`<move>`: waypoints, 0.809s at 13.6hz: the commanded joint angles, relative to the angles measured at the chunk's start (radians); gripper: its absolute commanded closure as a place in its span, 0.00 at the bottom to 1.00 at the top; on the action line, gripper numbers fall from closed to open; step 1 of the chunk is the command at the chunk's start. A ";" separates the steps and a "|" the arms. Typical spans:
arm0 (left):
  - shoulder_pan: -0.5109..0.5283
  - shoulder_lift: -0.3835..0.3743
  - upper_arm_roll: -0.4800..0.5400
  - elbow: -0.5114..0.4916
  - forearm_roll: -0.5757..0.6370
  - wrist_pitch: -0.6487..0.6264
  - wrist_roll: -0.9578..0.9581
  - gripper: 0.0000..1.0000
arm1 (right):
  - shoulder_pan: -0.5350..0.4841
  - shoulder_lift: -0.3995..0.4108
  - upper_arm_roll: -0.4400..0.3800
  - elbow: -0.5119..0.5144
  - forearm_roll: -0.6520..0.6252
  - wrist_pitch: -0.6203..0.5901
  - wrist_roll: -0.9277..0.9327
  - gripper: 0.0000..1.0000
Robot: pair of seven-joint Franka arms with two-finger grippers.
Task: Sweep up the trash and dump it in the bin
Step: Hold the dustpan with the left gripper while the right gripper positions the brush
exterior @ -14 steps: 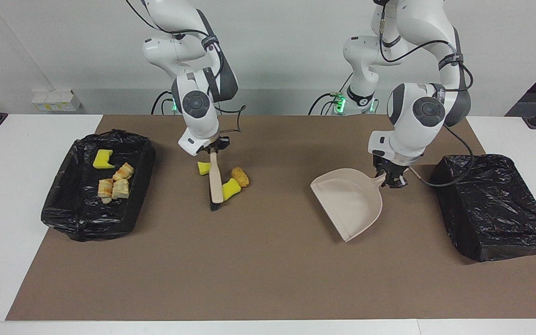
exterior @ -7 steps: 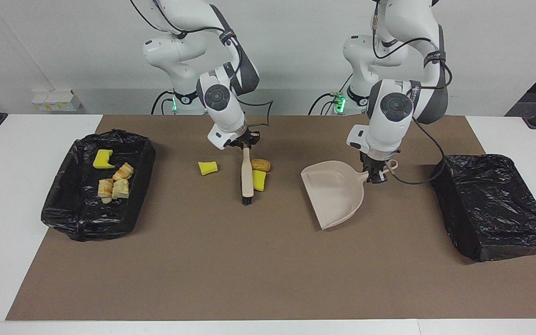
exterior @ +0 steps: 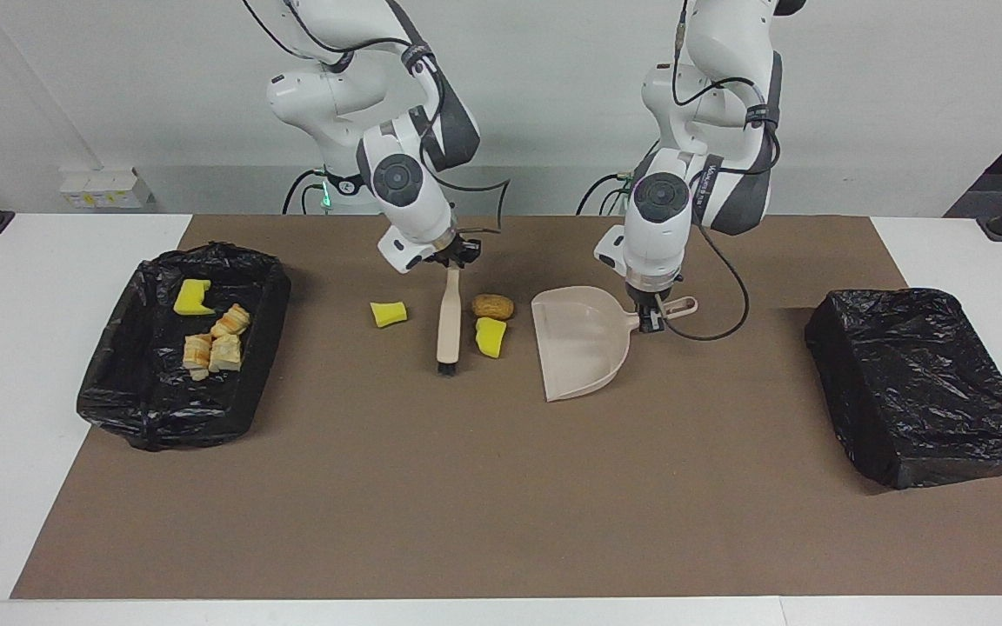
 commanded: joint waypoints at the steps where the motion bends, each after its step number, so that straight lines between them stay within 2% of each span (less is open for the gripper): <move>1: -0.018 -0.060 0.015 -0.085 0.023 0.015 0.007 1.00 | -0.051 -0.107 0.008 -0.026 -0.140 -0.104 0.023 1.00; 6: -0.013 -0.070 0.015 -0.110 0.023 0.026 0.005 1.00 | -0.185 -0.237 0.014 -0.245 -0.165 -0.090 0.019 1.00; 9: -0.010 -0.070 0.015 -0.110 0.022 0.023 0.004 1.00 | -0.173 -0.213 0.018 -0.294 -0.164 -0.032 -0.051 1.00; 11: -0.010 -0.072 0.015 -0.112 0.023 0.015 0.002 1.00 | -0.122 -0.186 0.018 -0.313 -0.143 0.026 -0.053 1.00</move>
